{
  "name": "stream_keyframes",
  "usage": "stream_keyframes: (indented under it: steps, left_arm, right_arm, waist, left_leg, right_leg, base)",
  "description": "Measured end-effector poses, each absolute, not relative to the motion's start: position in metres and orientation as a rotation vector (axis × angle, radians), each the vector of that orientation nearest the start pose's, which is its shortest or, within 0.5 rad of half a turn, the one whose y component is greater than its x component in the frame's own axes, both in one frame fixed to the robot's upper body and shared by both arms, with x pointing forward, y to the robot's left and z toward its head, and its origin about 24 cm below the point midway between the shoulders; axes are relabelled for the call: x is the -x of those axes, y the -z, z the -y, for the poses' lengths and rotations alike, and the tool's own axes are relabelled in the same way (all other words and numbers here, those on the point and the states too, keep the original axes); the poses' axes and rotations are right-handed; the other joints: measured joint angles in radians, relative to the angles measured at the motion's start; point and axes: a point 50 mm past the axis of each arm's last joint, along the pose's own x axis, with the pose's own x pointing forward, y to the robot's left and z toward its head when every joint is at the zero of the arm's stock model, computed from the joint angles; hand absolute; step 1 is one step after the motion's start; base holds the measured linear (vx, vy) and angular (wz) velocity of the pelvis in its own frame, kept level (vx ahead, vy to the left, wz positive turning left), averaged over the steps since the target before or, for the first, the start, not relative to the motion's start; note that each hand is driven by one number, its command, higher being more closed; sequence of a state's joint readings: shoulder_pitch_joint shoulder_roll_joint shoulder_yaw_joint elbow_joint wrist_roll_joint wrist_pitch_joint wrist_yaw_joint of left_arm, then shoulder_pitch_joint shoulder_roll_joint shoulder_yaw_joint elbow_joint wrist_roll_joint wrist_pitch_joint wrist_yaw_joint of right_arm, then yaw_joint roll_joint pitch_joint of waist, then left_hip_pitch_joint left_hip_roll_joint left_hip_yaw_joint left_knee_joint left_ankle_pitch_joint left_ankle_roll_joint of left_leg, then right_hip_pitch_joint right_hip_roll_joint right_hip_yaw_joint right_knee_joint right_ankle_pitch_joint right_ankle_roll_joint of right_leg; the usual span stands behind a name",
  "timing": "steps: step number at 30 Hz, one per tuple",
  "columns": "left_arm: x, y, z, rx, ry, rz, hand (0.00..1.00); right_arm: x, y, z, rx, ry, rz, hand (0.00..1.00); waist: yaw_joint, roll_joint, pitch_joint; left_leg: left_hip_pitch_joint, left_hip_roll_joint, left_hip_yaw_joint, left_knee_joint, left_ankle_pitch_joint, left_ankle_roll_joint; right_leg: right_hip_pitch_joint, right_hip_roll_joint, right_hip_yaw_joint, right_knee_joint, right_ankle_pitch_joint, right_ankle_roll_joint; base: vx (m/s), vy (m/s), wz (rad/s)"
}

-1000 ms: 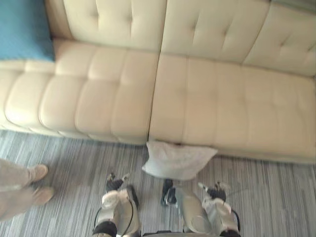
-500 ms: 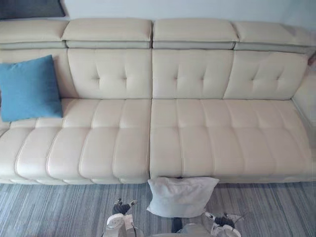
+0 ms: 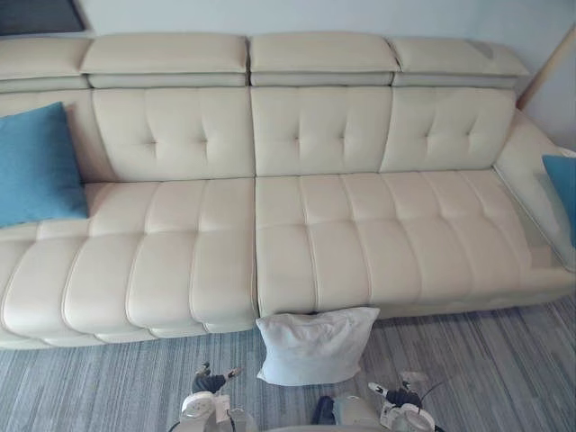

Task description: Pick up cushions and gather them together orderly.

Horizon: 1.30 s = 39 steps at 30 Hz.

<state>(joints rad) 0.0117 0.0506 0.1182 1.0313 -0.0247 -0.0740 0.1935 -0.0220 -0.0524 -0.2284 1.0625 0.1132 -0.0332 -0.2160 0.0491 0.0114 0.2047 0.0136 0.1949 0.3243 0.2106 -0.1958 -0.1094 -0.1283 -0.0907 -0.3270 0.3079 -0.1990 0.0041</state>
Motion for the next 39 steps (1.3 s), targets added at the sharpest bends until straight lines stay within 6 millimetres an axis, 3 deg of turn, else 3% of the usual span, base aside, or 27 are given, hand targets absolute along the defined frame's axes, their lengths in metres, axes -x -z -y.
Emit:
stream_keyframes:
  steps: [1, 2, 4, 5, 6, 10, 12, 13, 14, 15, 17, 26, 30, 33, 34, 36, 39]
  left_arm:
    - [-0.133, 0.149, -0.193, -0.059, -0.324, -0.958, 0.00]
    - [-0.134, 0.147, -0.201, -0.081, -0.334, -0.951, 0.00]
    - [-0.136, 0.146, -0.206, -0.089, -0.345, -0.944, 0.00]
    - [-0.135, 0.146, -0.207, -0.091, -0.347, -0.946, 0.00]
    - [-0.136, 0.145, -0.208, -0.094, -0.346, -0.947, 0.00]
    - [-0.147, 0.144, -0.195, -0.112, -0.278, -0.929, 0.00]
    - [-0.153, 0.142, -0.191, -0.111, -0.262, -0.913, 0.00]
    - [-0.156, 0.141, -0.186, -0.105, -0.249, -0.900, 0.00]
    - [-0.156, 0.141, -0.183, -0.106, -0.238, -0.900, 0.00]
    - [-0.154, 0.142, -0.182, -0.110, -0.229, -0.908, 0.00]
    - [-0.154, 0.142, -0.183, -0.109, -0.234, -0.908, 0.00]
    - [-0.149, 0.143, -0.196, -0.047, -0.331, -0.916, 0.00]
    - [-0.147, 0.143, -0.197, -0.043, -0.342, -0.919, 0.00]
    - [-0.148, 0.143, -0.196, -0.041, -0.340, -0.916, 0.00]
    - [-0.148, 0.143, -0.196, -0.039, -0.340, -0.914, 0.00]
    - [-0.147, 0.143, -0.198, -0.046, -0.344, -0.918, 0.00]
    - [-0.137, 0.145, -0.208, -0.077, -0.355, -0.939, 0.00]
  right_arm:
    - [-0.131, 0.150, 0.207, -0.062, 0.482, -1.001, 0.00]
    - [-0.129, 0.151, 0.205, -0.056, 0.470, -1.017, 0.00]
    - [-0.131, 0.151, 0.203, -0.048, 0.460, -1.020, 0.00]
    - [-0.133, 0.151, 0.201, -0.044, 0.446, -1.015, 0.00]
    - [-0.129, 0.152, 0.201, -0.042, 0.447, -1.022, 0.00]
    - [-0.127, 0.151, 0.206, -0.043, 0.469, -1.016, 0.00]
    - [-0.129, 0.150, 0.207, -0.043, 0.470, -1.006, 0.00]
    - [-0.131, 0.148, 0.211, -0.036, 0.477, -0.992, 0.00]
    - [-0.132, 0.147, 0.214, -0.030, 0.484, -0.985, 0.00]
    - [-0.130, 0.147, 0.217, -0.033, 0.501, -0.985, 0.00]
    - [-0.131, 0.148, 0.211, -0.061, 0.510, -0.981, 0.00]
    - [-0.137, 0.144, 0.191, -0.117, 0.497, -0.930, 0.00]
    - [-0.137, 0.144, 0.192, -0.109, 0.492, -0.929, 0.00]
    - [-0.138, 0.144, 0.191, -0.103, 0.483, -0.929, 0.00]
    - [-0.139, 0.144, 0.191, -0.105, 0.484, -0.928, 0.00]
    - [-0.138, 0.145, 0.192, -0.105, 0.486, -0.939, 0.00]
    - [-0.134, 0.149, 0.188, -0.108, 0.471, -0.974, 0.00]
  waist:
    - [-0.001, -0.003, 0.005]
    - [-0.001, -0.035, 0.017]
    - [0.008, -0.016, 0.015]
    - [0.007, -0.020, 0.020]
    - [0.000, -0.024, 0.021]
    - [-0.010, -0.016, 0.036]
    - [-0.012, -0.017, 0.054]
    - [-0.009, -0.012, 0.061]
    - [-0.010, 0.001, 0.060]
    - [-0.010, 0.004, 0.058]
    - [-0.003, -0.002, 0.055]
    - [0.017, -0.049, 0.052]
    - [0.015, -0.052, 0.050]
    - [0.007, -0.050, 0.048]
    - [0.008, -0.054, 0.046]
    - [0.012, -0.052, 0.046]
    - [0.010, -0.077, 0.029]
  left_leg:
    - [-0.014, 0.000, 0.005, 0.003, 0.007, -0.007]
    - [-0.009, -0.015, 0.016, 0.010, 0.009, -0.023]
    - [-0.016, 0.042, 0.000, 0.013, 0.014, -0.036]
    - [-0.020, 0.063, -0.007, 0.018, 0.017, -0.043]
    - [-0.032, 0.077, -0.017, 0.025, 0.027, -0.058]
    - [-0.049, 0.094, -0.024, 0.076, 0.037, -0.049]
    - [-0.078, 0.057, -0.075, 0.136, 0.019, -0.045]
    - [-0.098, -0.024, -0.154, 0.137, 0.002, -0.048]
    - [-0.101, -0.056, -0.168, 0.115, 0.005, -0.041]
    - [-0.087, -0.079, -0.168, 0.066, 0.002, 0.010]
    - [-0.065, -0.100, -0.165, 0.009, 0.025, 0.027]
    - [-0.041, -0.110, -0.050, 0.039, 0.001, 0.063]
    - [-0.012, -0.101, -0.041, 0.072, -0.009, 0.067]
    - [-0.013, -0.095, -0.073, 0.062, -0.011, 0.072]
    - [-0.013, -0.096, -0.081, 0.036, -0.014, 0.076]
    - [-0.014, -0.090, -0.099, 0.028, -0.010, 0.070]
    - [-0.015, -0.075, -0.128, 0.004, 0.016, 0.024]
  right_leg:
    - [-0.022, -0.023, 0.001, 0.057, -0.012, -0.016]
    - [-0.014, -0.048, 0.006, 0.044, -0.007, 0.028]
    - [0.019, 0.020, 0.011, -0.047, 0.031, 0.017]
    - [0.028, 0.044, 0.001, -0.065, 0.039, 0.000]
    - [0.027, 0.057, -0.017, -0.067, 0.042, -0.008]
    - [0.051, 0.062, -0.055, -0.050, 0.019, -0.035]
    - [0.076, 0.042, -0.053, -0.051, 0.016, -0.039]
    - [0.078, 0.018, -0.048, -0.052, 0.018, -0.039]
    - [0.079, 0.014, -0.046, -0.052, 0.018, -0.038]
    - [0.079, 0.015, -0.040, -0.055, 0.020, -0.031]
    - [0.077, 0.013, -0.023, -0.089, 0.040, -0.006]
    - [0.060, -0.010, 0.074, -0.100, 0.071, 0.029]
    - [0.026, -0.029, 0.074, 0.042, 0.065, 0.037]
    - [0.017, -0.039, 0.062, 0.063, 0.058, 0.043]
    - [-0.005, -0.070, 0.034, 0.111, 0.025, 0.024]
    - [-0.014, -0.124, 0.015, 0.117, 0.011, 0.044]
    - [-0.013, -0.162, 0.084, -0.004, 0.076, 0.080]
  base:
    - [-0.05, -0.118, -0.34]
    - [-0.05, -0.173, -0.21]
    - [0.01, -0.197, -0.27]
    - [0.07, -0.164, -0.03]
    - [0.09, -0.172, 0.20]
    - [0.08, -0.099, 0.25]
    - [0.06, -0.013, 0.13]
    - [0.01, 0.061, -0.03]
    - [0.03, 0.098, -0.08]
    - [0.03, 0.070, -0.07]
    - [0.08, 0.075, -0.09]
    - [0.04, 0.087, -0.34]
    - [-0.02, 0.039, -0.14]
    - [-0.05, 0.010, 0.24]
    - [-0.07, -0.015, 0.28]
    - [-0.06, -0.118, 0.20]
    - [-0.03, -0.307, 0.23]
